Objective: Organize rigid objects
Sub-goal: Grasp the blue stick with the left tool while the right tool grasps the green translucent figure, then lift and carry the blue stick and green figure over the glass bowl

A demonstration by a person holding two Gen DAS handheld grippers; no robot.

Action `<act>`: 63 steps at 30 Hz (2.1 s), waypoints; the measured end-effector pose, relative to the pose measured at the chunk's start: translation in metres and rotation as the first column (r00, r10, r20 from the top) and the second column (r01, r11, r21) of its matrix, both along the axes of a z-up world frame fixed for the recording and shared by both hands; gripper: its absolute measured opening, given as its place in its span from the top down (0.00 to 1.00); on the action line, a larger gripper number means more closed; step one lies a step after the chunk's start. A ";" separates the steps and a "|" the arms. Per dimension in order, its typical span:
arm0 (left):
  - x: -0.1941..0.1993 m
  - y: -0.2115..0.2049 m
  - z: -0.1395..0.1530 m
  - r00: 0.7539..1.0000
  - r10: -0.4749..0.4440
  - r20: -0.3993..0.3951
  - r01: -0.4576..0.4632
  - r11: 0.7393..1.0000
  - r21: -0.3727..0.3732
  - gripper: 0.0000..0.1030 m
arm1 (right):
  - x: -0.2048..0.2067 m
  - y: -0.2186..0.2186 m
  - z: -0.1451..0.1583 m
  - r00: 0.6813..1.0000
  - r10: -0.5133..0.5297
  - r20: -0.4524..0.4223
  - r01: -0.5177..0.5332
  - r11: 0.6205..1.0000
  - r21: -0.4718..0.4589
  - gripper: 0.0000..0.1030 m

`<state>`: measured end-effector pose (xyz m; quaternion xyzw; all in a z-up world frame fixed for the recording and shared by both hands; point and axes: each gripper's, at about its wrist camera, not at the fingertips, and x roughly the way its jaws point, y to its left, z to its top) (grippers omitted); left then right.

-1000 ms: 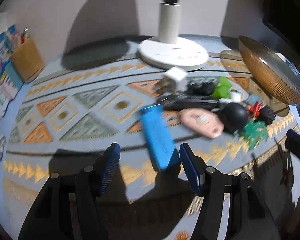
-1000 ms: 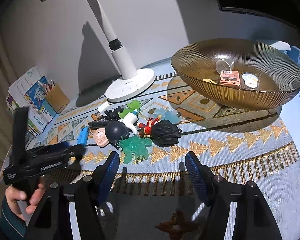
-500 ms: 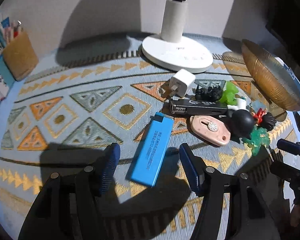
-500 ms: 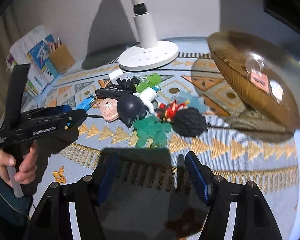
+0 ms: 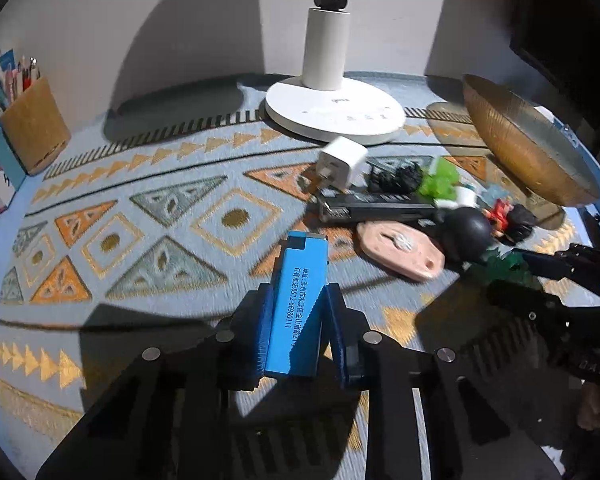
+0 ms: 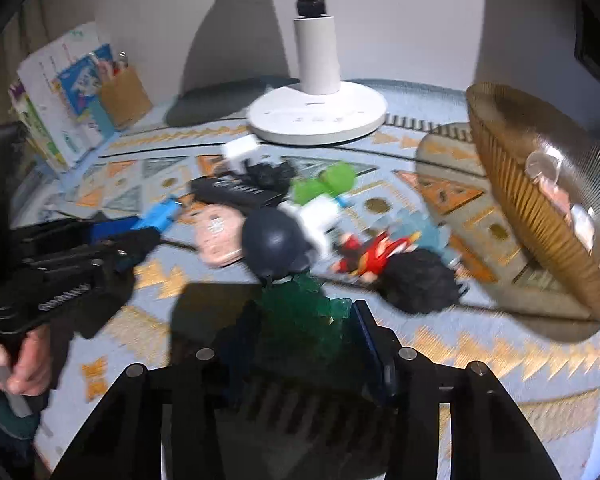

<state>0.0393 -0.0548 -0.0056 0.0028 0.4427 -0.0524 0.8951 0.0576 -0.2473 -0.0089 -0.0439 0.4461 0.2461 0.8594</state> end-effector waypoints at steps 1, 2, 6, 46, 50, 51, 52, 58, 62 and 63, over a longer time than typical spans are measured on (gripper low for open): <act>-0.006 0.000 0.000 1.000 -0.001 0.002 0.001 1.000 -0.004 0.78 | -0.007 -0.001 0.002 1.000 0.000 0.000 0.000 1.000 0.010 0.56; -0.013 0.000 0.001 1.000 -0.001 0.005 0.001 1.000 -0.009 0.78 | -0.017 -0.003 0.005 1.000 -0.005 0.007 0.005 1.000 0.017 0.56; -0.036 0.003 0.003 0.999 -0.005 0.033 0.007 0.999 -0.052 0.78 | -0.056 -0.019 0.017 0.997 -0.065 0.048 0.065 0.998 0.009 0.56; -0.058 -0.003 0.020 0.996 -0.009 0.084 0.015 0.997 -0.073 0.80 | -0.091 -0.034 0.037 0.986 -0.131 0.107 0.132 0.991 -0.003 0.58; -0.062 -0.015 0.056 0.986 -0.032 0.166 0.047 0.995 -0.084 0.80 | -0.095 -0.064 0.077 0.957 -0.203 0.206 0.198 0.979 0.043 0.58; -0.062 -0.018 0.065 0.982 -0.041 0.184 0.057 0.995 -0.087 0.80 | -0.095 -0.071 0.085 0.948 -0.223 0.228 0.218 0.975 0.048 0.58; -0.062 -0.023 0.076 0.978 -0.050 0.205 0.070 0.994 -0.089 0.80 | -0.095 -0.083 0.098 0.931 -0.256 0.260 0.250 0.967 0.057 0.58; -0.048 -0.067 0.142 0.936 -0.137 0.323 0.169 0.983 -0.071 0.80 | -0.091 -0.143 0.159 0.824 -0.405 0.395 0.388 0.913 0.127 0.58; -0.027 -0.110 0.185 0.894 -0.201 0.401 0.239 0.970 -0.048 0.80 | -0.079 -0.179 0.191 0.760 -0.483 0.434 0.445 0.874 0.194 0.58; -0.024 -0.117 0.189 0.888 -0.211 0.408 0.254 0.966 -0.054 0.80 | -0.075 -0.184 0.196 0.748 -0.495 0.442 0.454 0.868 0.203 0.58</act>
